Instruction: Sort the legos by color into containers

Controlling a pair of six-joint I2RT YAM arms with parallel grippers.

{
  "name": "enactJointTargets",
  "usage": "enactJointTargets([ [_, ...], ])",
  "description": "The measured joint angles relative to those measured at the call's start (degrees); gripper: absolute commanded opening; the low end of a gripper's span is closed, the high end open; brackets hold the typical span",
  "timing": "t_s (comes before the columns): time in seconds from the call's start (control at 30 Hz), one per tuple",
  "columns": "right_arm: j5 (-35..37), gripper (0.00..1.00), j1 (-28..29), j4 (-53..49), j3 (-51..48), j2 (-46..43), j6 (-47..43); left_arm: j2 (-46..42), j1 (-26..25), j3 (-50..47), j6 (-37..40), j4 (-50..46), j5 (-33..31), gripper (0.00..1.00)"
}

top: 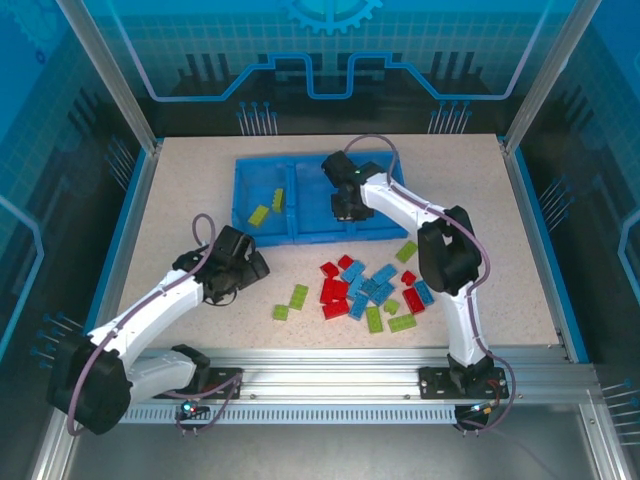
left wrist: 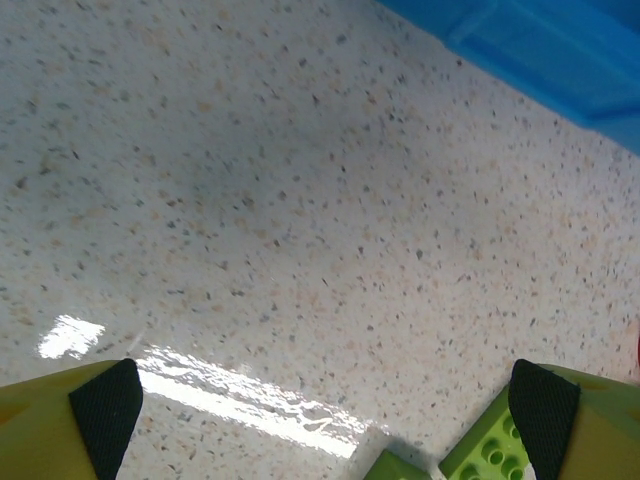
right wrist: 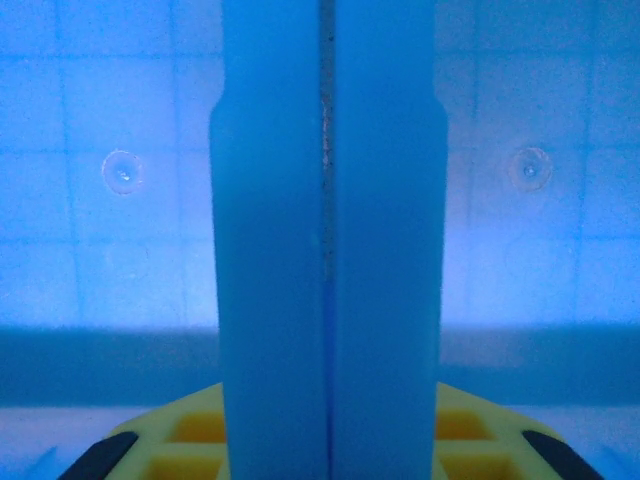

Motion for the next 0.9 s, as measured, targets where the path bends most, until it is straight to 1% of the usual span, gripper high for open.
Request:
enactJointTargets([
  [0.1, -0.2, 0.64, 0.0, 0.4, -2.7, -2.1, 0.0, 0.6, -1.9, 0.0, -0.7, 0.0, -0.3, 0.99],
  [0.13, -0.3, 0.72, 0.0, 0.4, -3.9, -3.4, -0.1, 0.7, -2.5, 0.0, -0.8, 0.0, -0.5, 0.99],
  [0.23, -0.8, 0.75, 0.0, 1.0, -7.6, -8.7, -0.8, 0.9, -4.2, 0.0, -0.8, 0.0, -0.7, 0.98],
  [0.33, -1.3, 0.77, 0.0, 2.6, -11.8, -16.1, -1.6, 1.4, -6.3, 0.0, -0.8, 0.0, -0.8, 0.97],
  [0.5, -2.3, 0.77, -0.7, 5.2, -20.8, -27.8, -2.0, 2.3, -12.3, -0.1, -0.6, 0.2, -0.9, 0.93],
  [0.57, -2.8, 0.76, -2.5, 5.3, -24.8, -31.0, -2.2, 2.6, -15.2, -0.5, -0.6, 0.7, -0.9, 0.92],
  [0.67, -3.4, 0.76, -6.3, 5.2, -30.4, -34.1, -2.2, 3.4, -18.1, -1.6, -0.6, 1.5, -0.8, 0.91],
  [0.77, -3.6, 0.76, -9.8, 4.7, -35.1, -37.3, -2.2, 4.7, -19.5, -2.5, -0.6, 1.9, -0.7, 0.90],
  [0.9, -4.7, 0.76, -13.5, 3.9, -37.7, -42.2, -2.4, 7.5, -21.2, -2.7, -0.2, 2.8, -0.4, 0.89],
])
